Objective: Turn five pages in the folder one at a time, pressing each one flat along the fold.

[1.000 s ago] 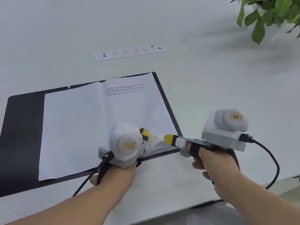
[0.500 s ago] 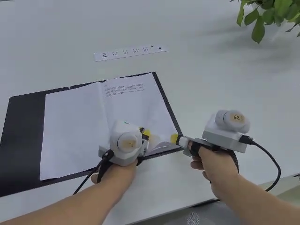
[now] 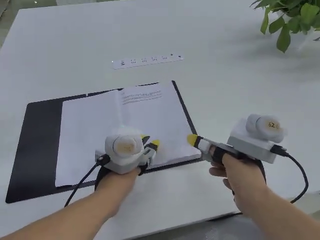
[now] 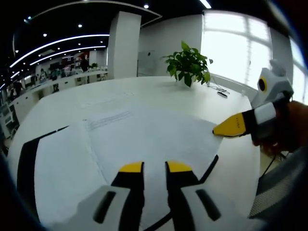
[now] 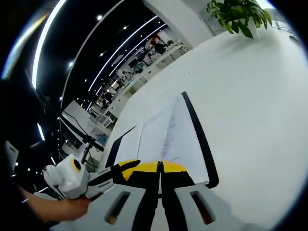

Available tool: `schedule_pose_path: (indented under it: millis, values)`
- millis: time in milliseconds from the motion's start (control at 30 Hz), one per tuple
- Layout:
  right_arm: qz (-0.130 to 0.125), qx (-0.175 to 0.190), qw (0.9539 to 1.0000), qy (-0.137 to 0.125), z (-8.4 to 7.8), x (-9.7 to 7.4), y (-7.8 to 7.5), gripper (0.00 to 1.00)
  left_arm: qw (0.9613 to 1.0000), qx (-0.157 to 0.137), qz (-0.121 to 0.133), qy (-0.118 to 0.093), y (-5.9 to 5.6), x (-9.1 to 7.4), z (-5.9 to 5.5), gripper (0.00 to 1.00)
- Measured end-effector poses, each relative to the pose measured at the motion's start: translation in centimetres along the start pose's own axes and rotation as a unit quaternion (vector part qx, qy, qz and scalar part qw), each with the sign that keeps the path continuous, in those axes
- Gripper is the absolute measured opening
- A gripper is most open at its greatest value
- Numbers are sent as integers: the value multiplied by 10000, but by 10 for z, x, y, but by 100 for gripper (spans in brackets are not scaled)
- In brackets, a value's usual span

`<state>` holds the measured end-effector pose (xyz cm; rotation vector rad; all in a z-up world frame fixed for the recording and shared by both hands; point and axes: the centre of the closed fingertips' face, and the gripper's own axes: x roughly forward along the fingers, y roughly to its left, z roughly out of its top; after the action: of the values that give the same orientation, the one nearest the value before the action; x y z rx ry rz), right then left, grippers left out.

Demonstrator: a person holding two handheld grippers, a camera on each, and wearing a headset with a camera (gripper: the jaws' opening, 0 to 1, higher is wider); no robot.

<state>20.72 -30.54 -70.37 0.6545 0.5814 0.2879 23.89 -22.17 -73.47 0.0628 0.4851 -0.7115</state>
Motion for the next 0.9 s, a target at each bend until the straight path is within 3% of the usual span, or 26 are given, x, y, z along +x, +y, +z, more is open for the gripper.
schedule_pose_path:
  millis: [167, 233, 467, 667, 900]
  values:
    - [278, -88, 9995, -128, 7, 0, 29, 0, 9997, -102, 142, -187, 19, -33, 12, 18]
    - [531, -80, 9984, -190, 9, 1, 47, 0, 9992, -194, 207, -270, 26, -48, 15, 18]
    - [1085, -222, 9934, -301, 12, 7, 99, 0, 9976, -275, 455, -435, 53, -92, 16, 21]
    - [1461, -347, 9886, -144, -2, 19, 138, 0, 9956, -323, 703, -532, 79, -134, 12, 23]
    - [1704, -528, 9839, 138, -28, 37, 174, 0, 9927, -349, 984, -598, 104, -178, 4, 23]
